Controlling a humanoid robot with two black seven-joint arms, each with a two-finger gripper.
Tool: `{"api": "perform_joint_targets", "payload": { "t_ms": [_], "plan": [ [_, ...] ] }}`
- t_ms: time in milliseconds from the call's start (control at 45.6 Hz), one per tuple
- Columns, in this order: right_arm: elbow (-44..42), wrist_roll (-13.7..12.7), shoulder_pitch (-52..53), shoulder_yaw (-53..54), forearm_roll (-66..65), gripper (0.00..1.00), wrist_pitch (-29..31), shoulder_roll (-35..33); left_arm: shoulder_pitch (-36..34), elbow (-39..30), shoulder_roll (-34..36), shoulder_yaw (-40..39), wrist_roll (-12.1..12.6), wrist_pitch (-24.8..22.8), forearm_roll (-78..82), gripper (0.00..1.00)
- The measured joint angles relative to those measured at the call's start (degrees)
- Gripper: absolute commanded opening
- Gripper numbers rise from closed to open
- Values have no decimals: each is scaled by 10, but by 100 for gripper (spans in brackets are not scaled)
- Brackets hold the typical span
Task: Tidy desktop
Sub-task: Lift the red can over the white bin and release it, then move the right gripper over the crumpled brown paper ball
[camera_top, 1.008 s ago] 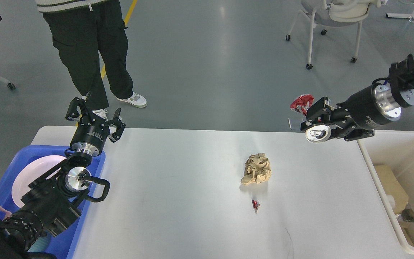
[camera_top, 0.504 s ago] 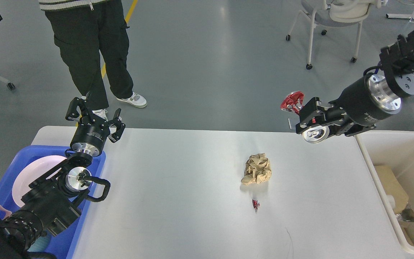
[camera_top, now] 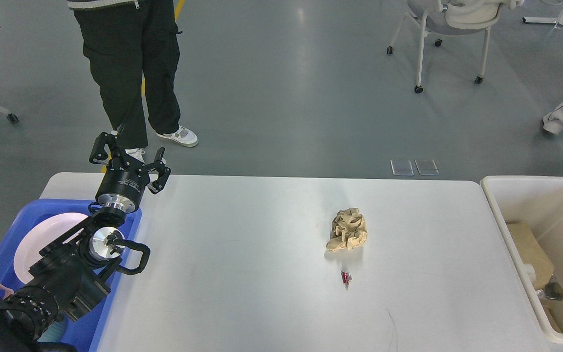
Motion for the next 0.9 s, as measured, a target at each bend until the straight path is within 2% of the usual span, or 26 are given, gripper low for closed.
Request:
{"api": "perform_joint_targets", "payload": {
  "t_ms": [110, 219, 241, 263, 285, 723, 898],
  "plan": [
    [-95, 0, -81, 20, 96, 0, -23, 53, 0, 0, 0, 0, 0, 0, 0, 98],
    [-146, 0, -126, 17, 139, 0, -32, 89, 0, 0, 0, 0, 0, 0, 0, 98],
    [-151, 0, -130, 16, 141, 18, -33, 91, 0, 0, 0, 0, 0, 0, 0, 98],
    [-154, 0, -134, 15, 143, 72, -35, 94, 0, 0, 0, 0, 0, 0, 0, 98],
    [-156, 0, -136, 15, 144, 100, -36, 95, 0, 0, 0, 0, 0, 0, 0, 98],
    [-156, -1, -147, 13, 147, 100, -37, 100, 0, 0, 0, 0, 0, 0, 0, 98],
    [-142, -1, -100, 16, 149, 100, -31, 110, 0, 0, 0, 0, 0, 0, 0, 98]
  ]
}}
